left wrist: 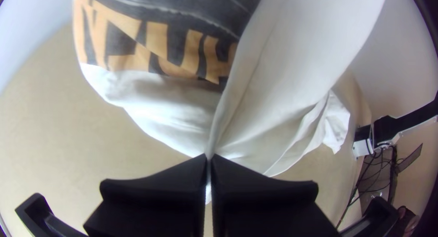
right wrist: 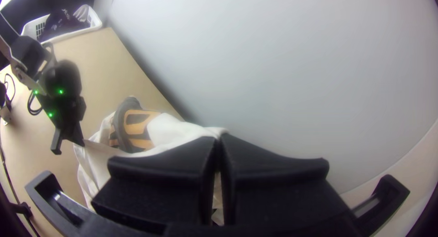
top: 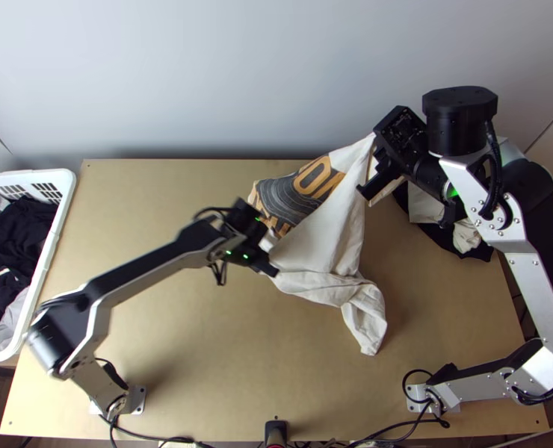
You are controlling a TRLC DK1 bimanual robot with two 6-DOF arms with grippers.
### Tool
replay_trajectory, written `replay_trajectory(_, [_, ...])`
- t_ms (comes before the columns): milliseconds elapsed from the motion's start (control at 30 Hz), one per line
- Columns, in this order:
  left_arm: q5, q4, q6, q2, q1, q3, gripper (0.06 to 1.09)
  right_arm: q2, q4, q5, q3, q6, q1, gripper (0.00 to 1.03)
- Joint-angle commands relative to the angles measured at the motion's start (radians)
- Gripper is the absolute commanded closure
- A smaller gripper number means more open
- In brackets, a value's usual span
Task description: Fold the t-shirt
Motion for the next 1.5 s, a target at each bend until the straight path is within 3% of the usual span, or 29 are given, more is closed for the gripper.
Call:
replay_trajectory(0, [0.045,-0.092,0.029,-0.172,0.11,0.039,1.05,-0.001,0.009,-0.001,0.01,-0.004,-0.024,1.0])
replay_trajectory(433, [0.073,-0.233,0.075,-0.388,0.325,0.292,1.05,-0.029,0.007,0.001,0.082,-0.007,-0.081,1.0])
replay_trajectory(800, [0.069,-0.215,0.142,-0.446,0.462,0.602,1.05,-0.095,-0.004,0.034,0.139,-0.05,-0.082,1.0])
replay_trajectory(1133, [0.053,-0.173,0.177,-0.5,0.468,0.714,1.05,-0.167,-0.024,0.033,0.125,-0.027,-0.068,1.0])
replay_trajectory(1467, [0.074,-0.554,0.243,-0.609,0.192,0.697,1.05,-0.247,-0.304,-0.015,0.084,0.068,0.068,1.0])
